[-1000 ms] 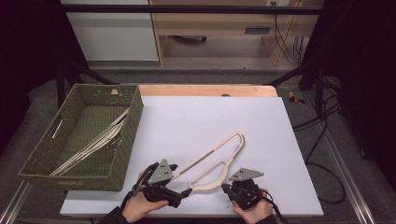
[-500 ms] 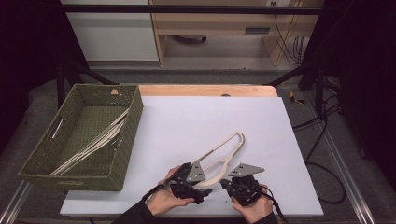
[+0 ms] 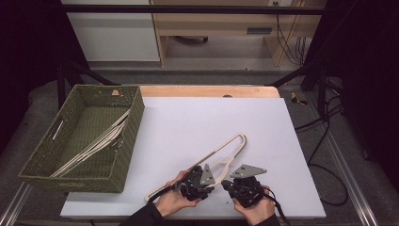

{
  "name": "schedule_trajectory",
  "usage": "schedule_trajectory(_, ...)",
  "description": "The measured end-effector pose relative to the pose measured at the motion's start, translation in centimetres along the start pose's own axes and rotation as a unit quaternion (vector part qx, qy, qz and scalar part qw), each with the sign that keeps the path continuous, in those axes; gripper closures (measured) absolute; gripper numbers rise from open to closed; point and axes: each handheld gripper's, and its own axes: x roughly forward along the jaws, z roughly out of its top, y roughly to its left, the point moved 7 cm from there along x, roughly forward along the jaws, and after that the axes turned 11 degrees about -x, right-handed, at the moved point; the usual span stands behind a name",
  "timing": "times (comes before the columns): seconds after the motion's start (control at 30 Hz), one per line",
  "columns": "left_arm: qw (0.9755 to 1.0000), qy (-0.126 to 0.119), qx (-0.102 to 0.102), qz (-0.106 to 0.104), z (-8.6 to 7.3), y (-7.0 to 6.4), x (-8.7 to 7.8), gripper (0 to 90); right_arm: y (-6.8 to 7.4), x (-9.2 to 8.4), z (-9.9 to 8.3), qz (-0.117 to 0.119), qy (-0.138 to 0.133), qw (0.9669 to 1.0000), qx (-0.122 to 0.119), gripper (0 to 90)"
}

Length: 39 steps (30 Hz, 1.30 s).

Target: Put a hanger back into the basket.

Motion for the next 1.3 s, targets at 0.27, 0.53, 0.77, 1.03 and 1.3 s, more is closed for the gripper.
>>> schedule_trajectory(0.27,0.9996,-0.003,0.025,0.016,0.0,0.0,-0.6,72.2,-0.3,-0.4,0.2,0.006,-0.021,0.9998,-0.002,82.0)
schedule_trajectory(0.53,0.9997,-0.022,0.010,0.009,0.3,0.5,-2.0,74.6,-4.0,-4.7,1.1,-0.036,-0.152,0.9875,0.023,57.1)
schedule_trajectory(0.77,0.9991,-0.037,0.001,0.022,0.7,1.3,-3.4,77.3,-7.8,-6.0,-0.7,-0.092,-0.172,0.9795,0.051,41.9)
schedule_trajectory(1.03,0.9978,-0.053,-0.028,0.028,0.9,2.7,-5.0,79.0,-9.3,-5.1,-2.1,-0.094,-0.173,0.9780,0.070,29.0)
schedule_trajectory(1.3,0.9926,-0.078,-0.066,0.065,1.1,5.2,-6.9,83.0,-9.5,-4.6,-2.4,-0.098,-0.169,0.9788,0.062,22.4)
